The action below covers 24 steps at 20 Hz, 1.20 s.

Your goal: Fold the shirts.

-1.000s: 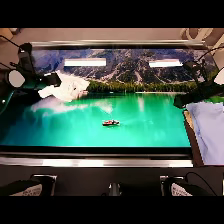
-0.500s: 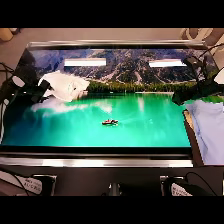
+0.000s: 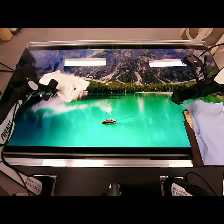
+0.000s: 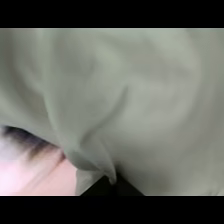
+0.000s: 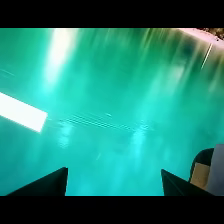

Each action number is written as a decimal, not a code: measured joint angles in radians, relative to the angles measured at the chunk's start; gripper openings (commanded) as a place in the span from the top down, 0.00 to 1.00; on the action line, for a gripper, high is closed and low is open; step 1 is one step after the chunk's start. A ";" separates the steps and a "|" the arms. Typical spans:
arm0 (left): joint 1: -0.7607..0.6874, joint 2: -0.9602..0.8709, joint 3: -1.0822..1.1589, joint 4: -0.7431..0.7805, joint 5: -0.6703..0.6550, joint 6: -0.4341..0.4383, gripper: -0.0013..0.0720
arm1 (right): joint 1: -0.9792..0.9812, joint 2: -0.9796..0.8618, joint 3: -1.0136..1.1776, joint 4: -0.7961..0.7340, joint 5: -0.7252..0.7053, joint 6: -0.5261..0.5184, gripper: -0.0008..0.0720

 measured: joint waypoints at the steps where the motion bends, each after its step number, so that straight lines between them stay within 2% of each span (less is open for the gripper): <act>1: -0.003 0.007 0.004 -0.005 0.005 0.003 0.95 | 0.000 0.000 0.003 0.004 0.002 0.000 0.15; 3: -0.013 0.053 0.024 -0.010 0.024 0.048 0.95 | 0.000 0.000 0.024 0.007 0.005 -0.012 0.15; 8: -0.106 0.361 0.082 -0.016 0.039 0.358 0.95 | 0.000 0.030 0.179 0.011 0.004 -0.042 0.15; 11: -0.219 0.576 0.092 -0.014 -0.002 0.468 0.95 | 0.000 0.095 0.285 0.011 0.000 -0.047 0.15; 16: -0.480 0.747 0.079 0.013 -0.089 0.532 0.95 | 0.000 0.267 0.359 0.006 0.013 -0.002 0.15; 21: -0.713 0.677 -0.052 0.022 -0.121 0.546 0.95 | 0.000 0.393 0.374 -0.055 0.126 0.050 0.15; 22: -0.760 0.635 -0.077 0.003 -0.121 0.546 0.91 | 0.000 0.399 0.375 -0.066 0.165 0.055 0.15; 23: -0.808 0.587 -0.096 -0.028 -0.124 0.549 0.48 | 0.000 0.400 0.375 -0.076 0.196 0.058 0.15; 24: -0.852 0.541 -0.108 -0.056 -0.124 0.549 0.00 | 0.000 0.394 0.375 -0.084 0.229 0.060 0.15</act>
